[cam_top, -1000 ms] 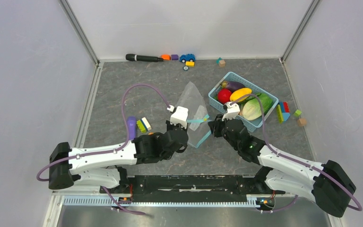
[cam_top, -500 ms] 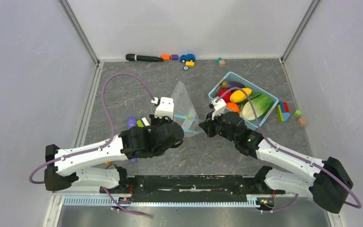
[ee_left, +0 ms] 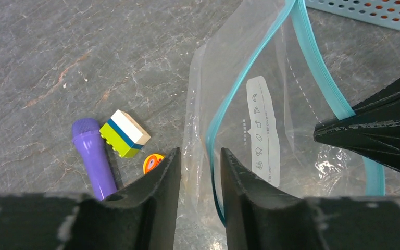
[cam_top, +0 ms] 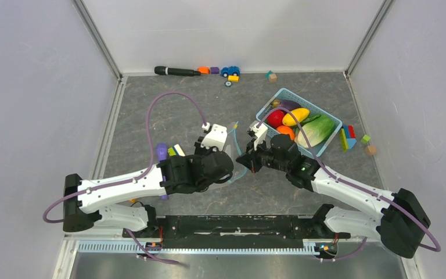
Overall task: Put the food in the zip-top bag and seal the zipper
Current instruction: Open the zipper of the food storage bag.
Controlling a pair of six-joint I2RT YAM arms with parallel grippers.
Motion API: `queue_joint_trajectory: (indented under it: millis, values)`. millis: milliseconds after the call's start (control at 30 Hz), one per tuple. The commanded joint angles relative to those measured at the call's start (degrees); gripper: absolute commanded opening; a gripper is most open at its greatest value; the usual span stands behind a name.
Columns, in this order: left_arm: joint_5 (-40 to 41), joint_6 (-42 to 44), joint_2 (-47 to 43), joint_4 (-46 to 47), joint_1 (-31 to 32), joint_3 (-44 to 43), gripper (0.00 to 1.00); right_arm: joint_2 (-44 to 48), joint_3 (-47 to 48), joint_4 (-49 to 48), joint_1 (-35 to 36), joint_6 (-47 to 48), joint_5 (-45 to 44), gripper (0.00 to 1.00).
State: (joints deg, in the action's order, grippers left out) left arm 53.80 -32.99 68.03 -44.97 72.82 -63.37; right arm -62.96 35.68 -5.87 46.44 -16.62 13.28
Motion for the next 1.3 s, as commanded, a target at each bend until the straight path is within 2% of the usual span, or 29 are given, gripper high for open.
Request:
queue_joint_trajectory:
  millis: [0, 100, 167, 333, 400, 433, 567, 733, 867, 933, 1033, 1267]
  values:
    - [0.56, -0.09, 1.59, 1.54, -0.53, -0.34, 0.44, 0.26, 2.31, -1.43, -0.20, 0.79, 1.72, 0.00]
    - [-0.55, -0.65, 2.04, 4.11, -1.29, -0.13, 0.47, 0.64, 1.53, -2.38, -0.18, 0.98, 2.18, 0.00]
    - [-0.96, -1.54, 2.48, 5.08, -2.24, -0.08, 0.44, 1.22, 0.97, -2.83, -0.21, 1.12, 1.93, 0.00]
    - [-4.69, -2.68, 3.68, 6.60, -6.10, -0.15, 0.20, 2.53, -0.06, -2.85, -0.24, 2.01, 1.56, 0.00]
    - [-5.11, -2.52, 4.07, 6.74, -7.12, -0.47, 0.04, 2.87, -0.35, -3.01, -0.29, 2.20, 1.34, 0.00]
    - [-5.07, -2.25, 4.13, 6.66, -7.53, -0.60, 0.02, 2.96, -0.49, -3.01, -0.34, 2.14, 0.78, 0.00]
    - [-2.16, -2.07, 5.13, 3.56, -8.11, -2.44, 0.02, 2.84, -0.70, -3.24, -1.85, 1.90, -1.71, 0.00]
    - [-0.89, -1.34, 7.85, -0.83, -8.17, -6.45, 0.02, -0.03, -0.02, -5.34, -7.83, 1.03, -0.27, 0.00]
    - [-2.55, -1.60, 10.33, -4.10, -8.20, -9.58, 0.02, -5.25, 1.32, -8.48, -14.40, 0.87, 8.38, 0.00]
    - [-5.02, -2.04, 10.90, -4.01, -8.24, -9.35, 0.02, -8.20, 2.26, -9.97, -16.58, 1.23, 9.93, 0.00]
    - [-5.47, -2.43, 11.66, -4.68, -8.30, -9.87, 0.02, -11.09, 3.18, -10.67, -17.08, 1.93, 9.17, 0.00]
    - [-8.15, -4.06, 12.90, -5.15, -10.38, -11.51, 0.02, -17.02, 5.45, -10.94, -17.04, -0.58, 14.27, 0.00]
